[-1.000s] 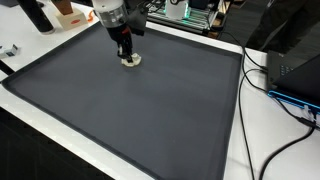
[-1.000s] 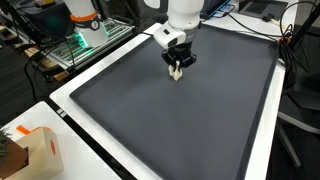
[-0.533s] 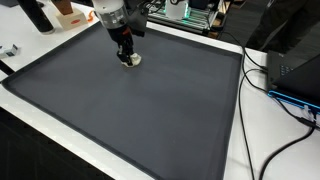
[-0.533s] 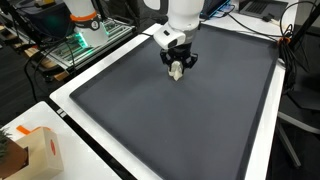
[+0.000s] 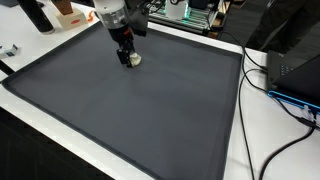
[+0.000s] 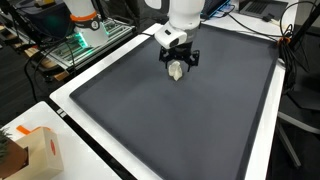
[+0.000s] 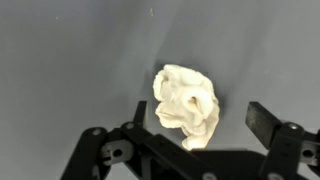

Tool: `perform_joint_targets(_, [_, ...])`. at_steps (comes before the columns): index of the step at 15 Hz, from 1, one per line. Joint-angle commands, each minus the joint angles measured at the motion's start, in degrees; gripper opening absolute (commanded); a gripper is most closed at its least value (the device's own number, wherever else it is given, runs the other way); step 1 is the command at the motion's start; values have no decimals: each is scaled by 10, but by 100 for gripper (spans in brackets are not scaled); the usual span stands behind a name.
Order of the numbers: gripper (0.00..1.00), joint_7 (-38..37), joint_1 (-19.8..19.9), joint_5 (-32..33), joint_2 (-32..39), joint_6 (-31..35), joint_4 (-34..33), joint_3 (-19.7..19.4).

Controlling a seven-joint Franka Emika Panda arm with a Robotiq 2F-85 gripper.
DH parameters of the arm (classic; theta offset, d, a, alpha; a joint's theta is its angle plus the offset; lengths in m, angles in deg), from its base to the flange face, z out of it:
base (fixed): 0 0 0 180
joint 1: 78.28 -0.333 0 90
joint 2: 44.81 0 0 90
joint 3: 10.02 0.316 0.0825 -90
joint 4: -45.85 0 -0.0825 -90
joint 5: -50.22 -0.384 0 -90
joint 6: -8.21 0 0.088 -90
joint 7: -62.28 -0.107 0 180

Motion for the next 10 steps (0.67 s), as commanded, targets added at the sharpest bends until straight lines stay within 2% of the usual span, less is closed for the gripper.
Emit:
perform_joint_targets(1, [100,47,3,3,-35,3,23,0])
perform_joint_targets(6, [100,150,16,4,-93,0,47,0])
perform_joint_targets(10, [100,283,43,-43,-148,2,73,10])
